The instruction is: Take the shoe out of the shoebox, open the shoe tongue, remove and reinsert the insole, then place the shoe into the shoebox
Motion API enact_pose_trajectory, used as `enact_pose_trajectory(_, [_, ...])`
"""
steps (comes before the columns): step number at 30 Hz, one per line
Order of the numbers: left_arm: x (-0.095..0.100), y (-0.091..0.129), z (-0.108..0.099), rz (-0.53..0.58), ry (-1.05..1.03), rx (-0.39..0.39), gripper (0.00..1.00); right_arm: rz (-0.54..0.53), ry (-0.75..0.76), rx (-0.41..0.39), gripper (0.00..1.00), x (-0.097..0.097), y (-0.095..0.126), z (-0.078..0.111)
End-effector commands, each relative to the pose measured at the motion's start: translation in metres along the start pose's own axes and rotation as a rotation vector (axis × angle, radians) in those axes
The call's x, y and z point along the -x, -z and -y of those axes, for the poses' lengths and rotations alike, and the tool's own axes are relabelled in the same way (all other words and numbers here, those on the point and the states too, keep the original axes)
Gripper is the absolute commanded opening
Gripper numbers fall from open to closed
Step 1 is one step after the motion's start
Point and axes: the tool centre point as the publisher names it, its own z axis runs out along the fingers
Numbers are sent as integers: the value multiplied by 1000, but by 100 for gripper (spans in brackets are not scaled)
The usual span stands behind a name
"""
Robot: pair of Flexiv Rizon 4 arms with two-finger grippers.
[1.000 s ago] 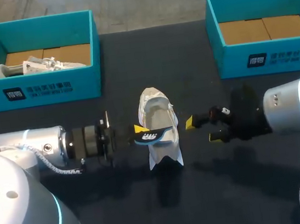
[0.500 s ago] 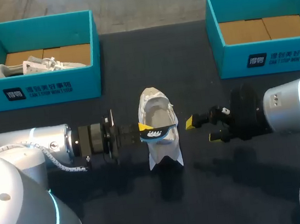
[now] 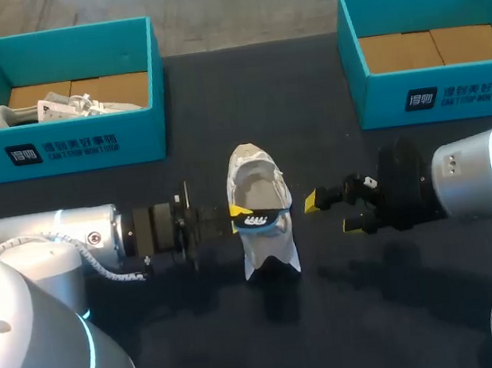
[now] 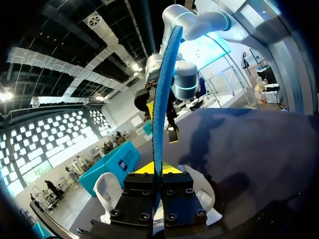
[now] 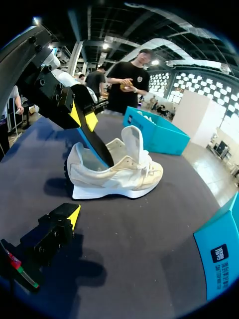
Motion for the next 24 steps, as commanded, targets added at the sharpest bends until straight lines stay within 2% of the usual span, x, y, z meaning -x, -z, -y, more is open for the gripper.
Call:
enact_pose_trajectory(1, [1,-5,-5,-5,-2,3,0,-2,-1,-1,100,0,2,1])
enact_pose_trajectory(24, [14,-25,-42,7,-22,59,0,-2,-1,-1,100,0,2,1])
